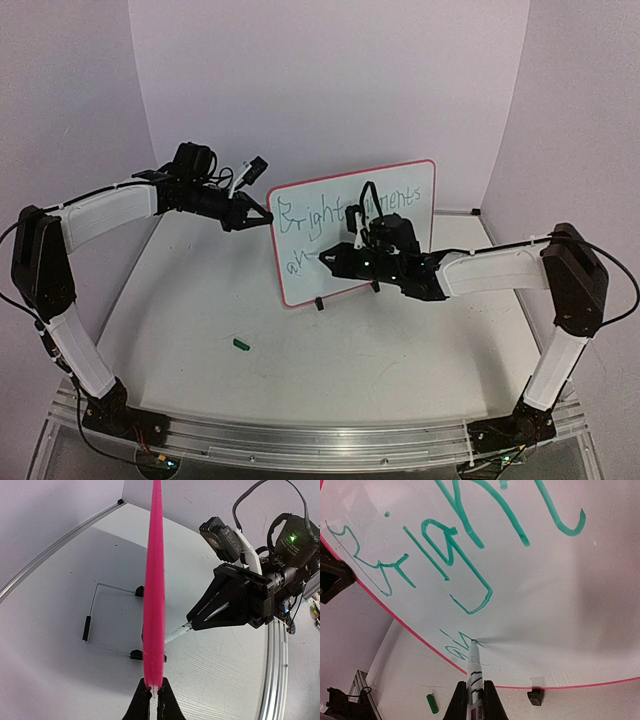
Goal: Write a sentence on the whiteboard
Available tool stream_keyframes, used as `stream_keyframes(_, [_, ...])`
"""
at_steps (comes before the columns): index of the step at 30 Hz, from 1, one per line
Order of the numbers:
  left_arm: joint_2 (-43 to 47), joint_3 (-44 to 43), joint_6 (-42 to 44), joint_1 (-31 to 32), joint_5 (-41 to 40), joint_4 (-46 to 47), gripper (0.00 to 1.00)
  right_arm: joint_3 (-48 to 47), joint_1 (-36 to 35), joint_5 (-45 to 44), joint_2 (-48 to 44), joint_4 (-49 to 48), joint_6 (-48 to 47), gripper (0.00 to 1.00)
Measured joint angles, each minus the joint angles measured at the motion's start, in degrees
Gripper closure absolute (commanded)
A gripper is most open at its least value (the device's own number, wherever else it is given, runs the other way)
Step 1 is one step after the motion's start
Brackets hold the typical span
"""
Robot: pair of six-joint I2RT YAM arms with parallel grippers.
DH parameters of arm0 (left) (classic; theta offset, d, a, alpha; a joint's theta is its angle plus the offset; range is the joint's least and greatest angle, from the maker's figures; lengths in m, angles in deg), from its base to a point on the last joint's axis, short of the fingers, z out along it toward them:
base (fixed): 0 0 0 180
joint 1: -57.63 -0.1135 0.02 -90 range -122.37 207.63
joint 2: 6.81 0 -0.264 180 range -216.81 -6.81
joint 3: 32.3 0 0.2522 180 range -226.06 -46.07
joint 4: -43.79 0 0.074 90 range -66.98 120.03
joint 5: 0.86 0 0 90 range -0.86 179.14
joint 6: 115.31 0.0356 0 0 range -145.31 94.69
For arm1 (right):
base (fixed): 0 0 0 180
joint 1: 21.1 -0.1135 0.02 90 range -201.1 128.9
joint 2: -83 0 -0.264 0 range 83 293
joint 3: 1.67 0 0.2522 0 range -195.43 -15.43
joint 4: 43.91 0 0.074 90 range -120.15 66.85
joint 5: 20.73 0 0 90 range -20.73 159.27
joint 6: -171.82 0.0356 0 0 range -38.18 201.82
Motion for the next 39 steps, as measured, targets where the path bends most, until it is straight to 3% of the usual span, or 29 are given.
stream_keyframes(39, [0.00,0.00,0.02,0.00,0.00,0.00,1.00,3.28,0.57,-1.00,-0.02,-0.89,0.59,1.00])
